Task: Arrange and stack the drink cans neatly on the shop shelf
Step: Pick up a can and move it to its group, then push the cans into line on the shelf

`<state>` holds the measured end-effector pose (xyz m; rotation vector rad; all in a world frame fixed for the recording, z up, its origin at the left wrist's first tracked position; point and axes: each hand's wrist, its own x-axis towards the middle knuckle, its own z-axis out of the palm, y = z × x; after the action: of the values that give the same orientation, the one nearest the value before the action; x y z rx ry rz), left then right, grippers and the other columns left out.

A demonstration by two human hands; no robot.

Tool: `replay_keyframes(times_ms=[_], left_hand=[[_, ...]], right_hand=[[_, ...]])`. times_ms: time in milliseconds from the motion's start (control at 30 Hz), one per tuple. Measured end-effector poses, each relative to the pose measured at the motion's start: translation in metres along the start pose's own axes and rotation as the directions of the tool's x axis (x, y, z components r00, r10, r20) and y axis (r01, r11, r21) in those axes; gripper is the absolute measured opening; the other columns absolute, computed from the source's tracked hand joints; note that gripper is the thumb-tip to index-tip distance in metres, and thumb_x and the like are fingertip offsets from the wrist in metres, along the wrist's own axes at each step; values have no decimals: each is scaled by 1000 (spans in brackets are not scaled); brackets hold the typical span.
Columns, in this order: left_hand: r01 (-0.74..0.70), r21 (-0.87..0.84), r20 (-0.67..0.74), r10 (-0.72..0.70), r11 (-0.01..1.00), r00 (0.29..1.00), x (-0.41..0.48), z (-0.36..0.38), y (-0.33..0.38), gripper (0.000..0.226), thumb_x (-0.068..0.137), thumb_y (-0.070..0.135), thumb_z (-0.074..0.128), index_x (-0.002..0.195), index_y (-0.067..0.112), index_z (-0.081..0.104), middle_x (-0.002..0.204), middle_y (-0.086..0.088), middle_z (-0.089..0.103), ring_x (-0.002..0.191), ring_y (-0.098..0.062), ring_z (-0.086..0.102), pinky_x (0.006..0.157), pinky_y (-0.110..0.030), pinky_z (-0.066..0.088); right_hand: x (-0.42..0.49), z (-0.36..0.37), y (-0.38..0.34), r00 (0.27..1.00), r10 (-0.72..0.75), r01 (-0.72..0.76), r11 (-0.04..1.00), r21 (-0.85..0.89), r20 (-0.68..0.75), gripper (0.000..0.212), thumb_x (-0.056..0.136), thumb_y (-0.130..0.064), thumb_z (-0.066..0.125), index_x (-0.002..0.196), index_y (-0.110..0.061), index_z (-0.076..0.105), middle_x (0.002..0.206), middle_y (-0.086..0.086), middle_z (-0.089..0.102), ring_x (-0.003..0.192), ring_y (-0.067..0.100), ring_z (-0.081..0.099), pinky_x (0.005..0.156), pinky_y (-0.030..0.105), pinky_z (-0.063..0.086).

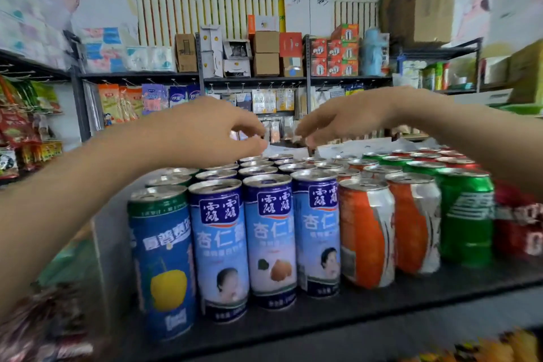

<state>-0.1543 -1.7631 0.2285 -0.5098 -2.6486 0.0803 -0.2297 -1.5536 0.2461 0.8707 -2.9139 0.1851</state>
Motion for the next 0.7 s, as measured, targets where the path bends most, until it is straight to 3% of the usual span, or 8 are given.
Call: replay_keyframes(times_ms=[100,167,233,267,300,400,533,700], left_hand=[[-43,24,-73,45,999,996,-25,1,32,39,91,53,42,126,40,53,120,16,60,70,6,41,59,-9,28],[-67,-6,-108,66,998,992,-38,5,54,38,91,53,43,125,39,54,100,16,62,64,2,41,55,-5,29],[-93,-35,-124,88,995,988,-46,13,75,39,92,52,43,126,36,54,100,16,61,75,0,50,76,-1,32],[-101,-38,-137,95,994,986,-48,19,84,40,92,52,42,127,35,54,110,14,62,92,-5,55,101,-18,31],[-101,-32,-153,95,994,984,-50,24,94,41,93,52,42,127,33,54,119,11,61,109,-12,54,115,-41,17],[-47,7,-221,48,999,974,-50,40,120,39,94,49,42,125,30,56,122,7,60,122,-17,48,109,-61,-6],[46,-166,-443,-116,985,889,-55,71,151,36,97,31,45,133,26,52,128,-1,53,121,-22,41,105,-41,24],[153,-360,-447,-314,920,838,-52,109,188,43,98,20,44,141,23,42,130,-5,43,120,-20,40,94,-30,37]], right_hand=[[-48,4,-3,997,8,-8,1000,2,-79,42,95,-41,50,135,-30,48,130,-13,54,115,5,50,102,28,36],[-80,11,-7,988,24,-42,992,-117,-151,43,94,-44,48,135,-31,48,128,-12,55,109,4,50,98,27,36],[-109,20,-9,973,34,-79,979,-190,-229,45,94,-43,47,137,-29,47,129,-8,56,108,6,50,93,25,36],[-121,26,-7,961,43,-94,979,-178,-275,44,95,-40,48,137,-27,47,130,-7,56,108,6,50,91,23,36],[-132,34,-4,945,54,-108,983,-150,-322,44,95,-37,49,138,-26,47,132,-6,55,110,7,49,90,21,34],[-149,67,14,873,73,-112,992,-54,-482,46,95,-30,53,139,-21,45,140,-2,50,127,14,44,98,22,30],[-158,113,39,760,69,-16,996,87,-647,48,95,-20,54,141,-16,42,141,4,47,132,21,39,103,23,25],[-160,146,59,734,-1,151,975,163,-679,52,94,-17,55,143,-16,38,137,1,47,129,15,37,102,17,20]])
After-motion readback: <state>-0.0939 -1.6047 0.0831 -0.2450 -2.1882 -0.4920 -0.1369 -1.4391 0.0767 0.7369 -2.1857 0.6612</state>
